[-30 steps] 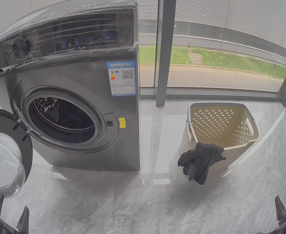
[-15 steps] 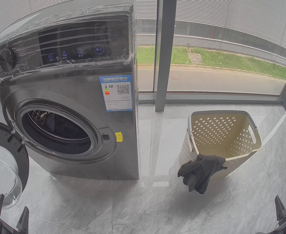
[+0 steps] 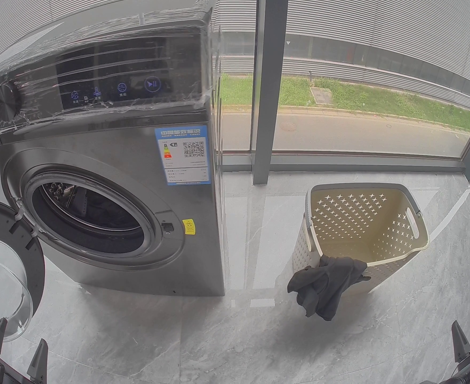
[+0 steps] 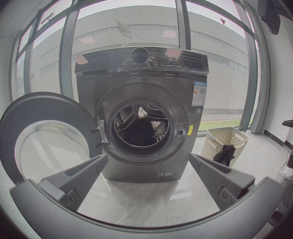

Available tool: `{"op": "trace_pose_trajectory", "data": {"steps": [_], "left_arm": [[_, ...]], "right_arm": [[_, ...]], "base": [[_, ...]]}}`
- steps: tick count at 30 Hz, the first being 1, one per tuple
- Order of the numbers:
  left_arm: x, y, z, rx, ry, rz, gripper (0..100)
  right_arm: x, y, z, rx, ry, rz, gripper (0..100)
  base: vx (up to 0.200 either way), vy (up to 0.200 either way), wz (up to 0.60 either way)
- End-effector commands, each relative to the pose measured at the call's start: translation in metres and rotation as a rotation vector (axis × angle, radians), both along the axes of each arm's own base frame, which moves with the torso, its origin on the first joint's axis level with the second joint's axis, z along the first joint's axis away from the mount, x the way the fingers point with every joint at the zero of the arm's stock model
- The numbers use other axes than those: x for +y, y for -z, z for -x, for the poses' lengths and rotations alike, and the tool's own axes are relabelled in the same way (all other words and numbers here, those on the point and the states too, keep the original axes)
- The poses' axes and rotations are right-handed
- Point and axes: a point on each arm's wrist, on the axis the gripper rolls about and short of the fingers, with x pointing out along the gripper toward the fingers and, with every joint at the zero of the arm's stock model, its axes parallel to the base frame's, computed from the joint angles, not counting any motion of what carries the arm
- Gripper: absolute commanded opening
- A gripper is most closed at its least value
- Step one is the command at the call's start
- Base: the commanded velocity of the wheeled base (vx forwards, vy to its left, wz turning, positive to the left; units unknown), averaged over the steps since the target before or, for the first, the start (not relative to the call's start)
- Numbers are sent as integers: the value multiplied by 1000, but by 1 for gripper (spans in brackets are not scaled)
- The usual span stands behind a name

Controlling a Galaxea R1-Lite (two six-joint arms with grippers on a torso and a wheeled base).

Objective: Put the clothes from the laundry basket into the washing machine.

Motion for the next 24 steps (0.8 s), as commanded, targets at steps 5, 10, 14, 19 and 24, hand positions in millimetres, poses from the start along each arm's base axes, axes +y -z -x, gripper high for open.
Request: {"op": "trace_pose_trajectory", "data": {"steps": [5, 10, 14, 19, 24], "left_arm": [[0, 5, 0, 4, 0, -1, 100], [0, 5, 0, 4, 0, 0, 100], [0, 5, 0, 4, 0, -1, 100], [0, 5, 0, 4, 0, 0, 100], [0, 5, 0, 4, 0, 0, 100]], "right_arm": [[0, 5, -1, 16, 0, -1, 100], [0, 5, -1, 16, 0, 0, 100], [0, 5, -1, 16, 0, 0, 100], [0, 5, -1, 16, 0, 0, 100], [0, 5, -1, 16, 0, 0, 100]], "base": [[0, -200, 0], [0, -200, 0], [0, 0, 0], [0, 0, 0], [0, 0, 0]]}}
